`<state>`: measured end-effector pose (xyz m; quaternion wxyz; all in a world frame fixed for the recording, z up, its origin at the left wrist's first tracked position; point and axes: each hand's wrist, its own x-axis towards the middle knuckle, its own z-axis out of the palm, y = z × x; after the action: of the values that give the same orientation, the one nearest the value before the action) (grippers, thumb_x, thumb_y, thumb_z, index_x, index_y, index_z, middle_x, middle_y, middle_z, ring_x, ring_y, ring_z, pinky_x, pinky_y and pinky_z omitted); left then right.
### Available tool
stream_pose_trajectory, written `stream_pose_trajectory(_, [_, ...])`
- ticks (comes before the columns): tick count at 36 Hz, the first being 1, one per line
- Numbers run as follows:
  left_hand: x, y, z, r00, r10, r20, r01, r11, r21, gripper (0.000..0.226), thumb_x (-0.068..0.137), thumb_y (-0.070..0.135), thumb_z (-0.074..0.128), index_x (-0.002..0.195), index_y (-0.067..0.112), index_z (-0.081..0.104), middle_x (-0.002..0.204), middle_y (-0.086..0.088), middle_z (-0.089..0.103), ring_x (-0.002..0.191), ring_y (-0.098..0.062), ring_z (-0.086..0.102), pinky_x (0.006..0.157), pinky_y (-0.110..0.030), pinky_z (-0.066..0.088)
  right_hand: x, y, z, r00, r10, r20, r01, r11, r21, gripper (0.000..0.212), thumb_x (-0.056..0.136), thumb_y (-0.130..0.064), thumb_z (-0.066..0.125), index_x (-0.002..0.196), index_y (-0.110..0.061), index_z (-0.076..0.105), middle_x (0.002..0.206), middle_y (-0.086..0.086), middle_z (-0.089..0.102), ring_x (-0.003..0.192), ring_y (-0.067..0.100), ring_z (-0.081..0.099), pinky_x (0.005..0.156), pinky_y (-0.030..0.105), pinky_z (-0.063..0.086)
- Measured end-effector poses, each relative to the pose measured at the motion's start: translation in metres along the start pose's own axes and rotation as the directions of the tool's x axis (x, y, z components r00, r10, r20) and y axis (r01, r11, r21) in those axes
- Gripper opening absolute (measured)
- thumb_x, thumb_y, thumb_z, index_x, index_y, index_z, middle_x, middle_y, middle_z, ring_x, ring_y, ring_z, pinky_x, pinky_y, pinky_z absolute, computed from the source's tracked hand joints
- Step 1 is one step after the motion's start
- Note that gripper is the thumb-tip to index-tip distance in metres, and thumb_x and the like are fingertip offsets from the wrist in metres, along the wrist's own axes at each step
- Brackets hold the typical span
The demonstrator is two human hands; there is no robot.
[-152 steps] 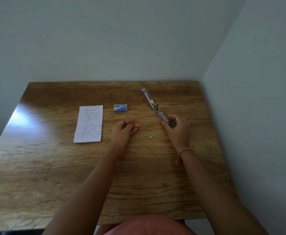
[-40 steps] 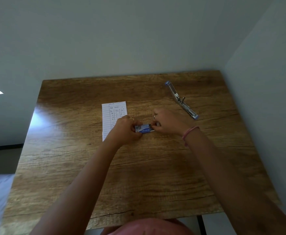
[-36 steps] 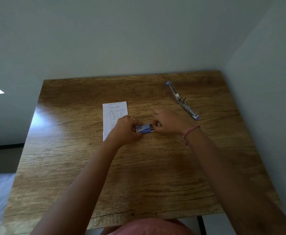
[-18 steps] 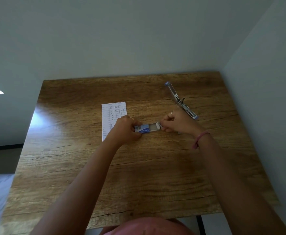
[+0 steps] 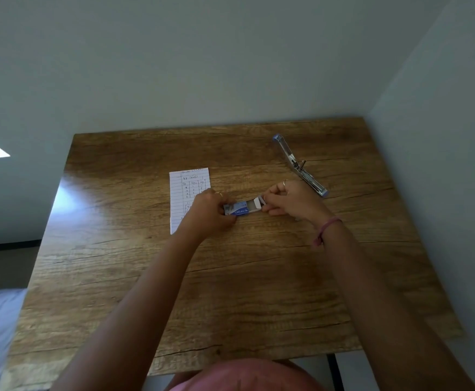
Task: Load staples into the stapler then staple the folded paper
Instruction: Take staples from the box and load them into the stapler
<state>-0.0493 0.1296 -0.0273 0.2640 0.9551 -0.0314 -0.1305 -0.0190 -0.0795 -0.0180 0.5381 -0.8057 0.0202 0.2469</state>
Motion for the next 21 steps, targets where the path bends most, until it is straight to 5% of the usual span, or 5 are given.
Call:
stream_pose_trajectory(5, [0.0,-0.001,0.0,1.0,0.008,-0.013,-0.008,1.0,-0.016,0.044,0.08,0.029,0.074,0.122,0.019,0.064,0.095,0.0,0.048,0.086,-0.012,0.045,0.062,-0.019,0.032,0.001,0.005,-0.008,0.974,-0.16,-0.158,0.101,0.939,-0.329,0.012,0.09,-0.022,0.064,0.087,-0.013,0.071,0.084,-0.002,0.071,0.075,0.006,0.065,0.066,0.017,0.05])
stream_pose_trajectory(10, [0.0,-0.002,0.002,1.0,0.011,-0.013,-0.011,1.0,-0.015,0.045,0.08,0.029,0.074,0.123,0.02,0.063,0.095,0.002,0.047,0.086,-0.011,0.044,0.059,-0.012,0.028,0.004,0.007,-0.011,0.957,-0.268,-0.112,0.166,0.821,-0.546,0.015,0.09,-0.019,0.065,0.093,-0.007,0.072,0.093,0.004,0.07,0.081,0.009,0.061,0.073,0.018,0.046])
stream_pose_trajectory(14, [0.002,-0.002,0.002,1.0,-0.002,-0.008,0.002,1.0,-0.021,0.046,0.079,0.029,0.074,0.123,0.021,0.063,0.094,0.002,0.046,0.083,-0.01,0.044,0.058,-0.011,0.029,0.003,0.004,-0.01,0.955,-0.284,-0.08,0.183,0.783,-0.594,0.019,0.091,-0.02,0.065,0.097,-0.004,0.074,0.098,0.007,0.071,0.083,0.011,0.06,0.074,0.02,0.045])
stream_pose_trajectory(18, [0.002,-0.003,0.003,1.0,0.0,-0.017,0.0,1.0,-0.031,0.046,0.079,0.029,0.075,0.123,0.021,0.064,0.094,0.002,0.046,0.082,-0.009,0.044,0.058,-0.011,0.029,-0.003,0.006,-0.02,0.961,-0.264,-0.085,0.181,0.827,-0.532,0.019,0.093,-0.018,0.062,0.103,-0.008,0.074,0.106,0.003,0.072,0.087,0.006,0.06,0.068,0.007,0.038])
stream_pose_trajectory(21, [0.002,-0.003,0.003,1.0,-0.01,-0.008,0.009,0.999,-0.034,0.047,0.079,0.029,0.075,0.124,0.023,0.063,0.096,0.002,0.047,0.084,-0.01,0.045,0.059,-0.012,0.031,-0.012,0.013,-0.033,0.955,-0.266,-0.131,0.165,0.845,-0.509,0.018,0.092,-0.019,0.062,0.103,-0.01,0.073,0.096,-0.004,0.069,0.077,-0.004,0.054,0.065,0.007,0.035])
